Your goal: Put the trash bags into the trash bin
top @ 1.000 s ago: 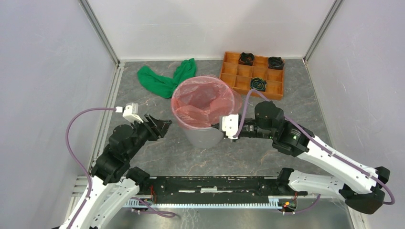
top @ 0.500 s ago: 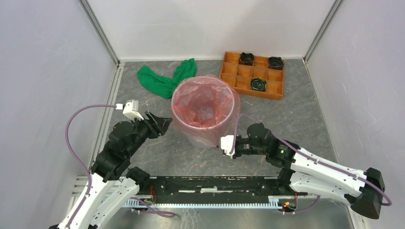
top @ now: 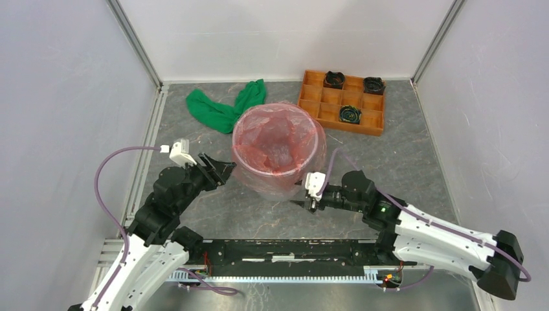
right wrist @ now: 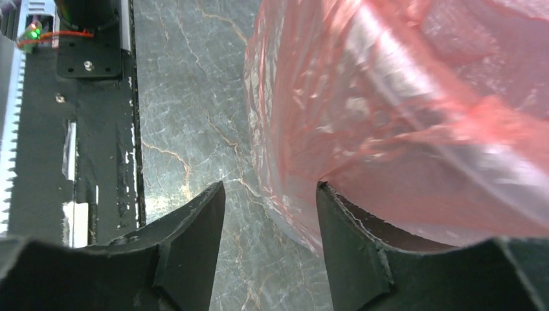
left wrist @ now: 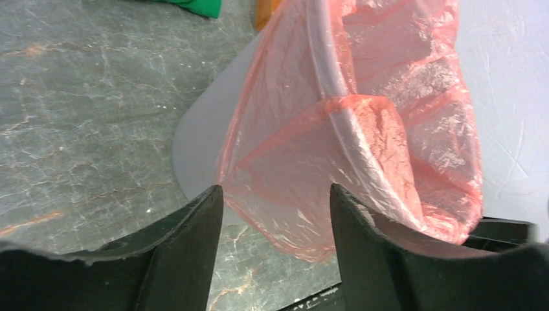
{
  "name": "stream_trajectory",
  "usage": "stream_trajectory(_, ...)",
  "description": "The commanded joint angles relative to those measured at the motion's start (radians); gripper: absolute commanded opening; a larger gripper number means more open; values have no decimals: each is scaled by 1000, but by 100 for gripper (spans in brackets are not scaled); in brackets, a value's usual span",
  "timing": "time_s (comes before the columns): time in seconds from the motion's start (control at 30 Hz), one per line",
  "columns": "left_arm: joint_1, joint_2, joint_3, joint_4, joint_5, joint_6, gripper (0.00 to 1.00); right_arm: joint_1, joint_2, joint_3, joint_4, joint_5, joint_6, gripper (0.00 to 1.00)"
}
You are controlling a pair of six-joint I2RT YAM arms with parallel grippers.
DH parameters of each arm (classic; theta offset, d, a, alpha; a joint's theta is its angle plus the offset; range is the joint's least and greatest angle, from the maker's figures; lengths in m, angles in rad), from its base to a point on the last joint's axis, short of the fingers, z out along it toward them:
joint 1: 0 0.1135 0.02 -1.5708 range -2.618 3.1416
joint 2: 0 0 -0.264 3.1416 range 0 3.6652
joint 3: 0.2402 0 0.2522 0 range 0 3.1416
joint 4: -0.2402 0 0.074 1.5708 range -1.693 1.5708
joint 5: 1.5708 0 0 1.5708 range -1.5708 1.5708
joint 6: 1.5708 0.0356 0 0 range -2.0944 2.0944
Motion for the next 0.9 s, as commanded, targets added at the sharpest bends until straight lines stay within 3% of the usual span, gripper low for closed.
stream_trajectory(0.0,2,-29,-30,8,-93,-34,71,6,-104,119,-265,79,132,64)
stream_trajectory(0.17,1,35,-58,31,-131,-35,73,6,-256,146,-377,460,232,82)
stream_trajectory(0.2,3,55,-60,35,-141,-38,73,6,-265,158,-403,560,250,80)
stream_trajectory(0.3,1,108,-57,70,-128,-47,75,4,-249,188,-475,869,282,61)
stream_trajectory(0.4,3,154,-51,111,-101,-53,77,-12,-203,212,-471,1044,315,63)
stream_trajectory(0.5,1,194,-41,126,-82,-54,77,-89,-167,257,-368,1021,295,62)
stream_trajectory(0.57,2,208,-41,133,-71,-63,77,-198,-117,301,-304,923,293,60)
stream_trajectory(0.7,2,214,-44,143,-46,-77,77,-463,11,367,-186,535,316,59)
stream_trajectory(0.87,3,219,-37,149,-29,-77,78,-529,135,412,-106,314,359,65)
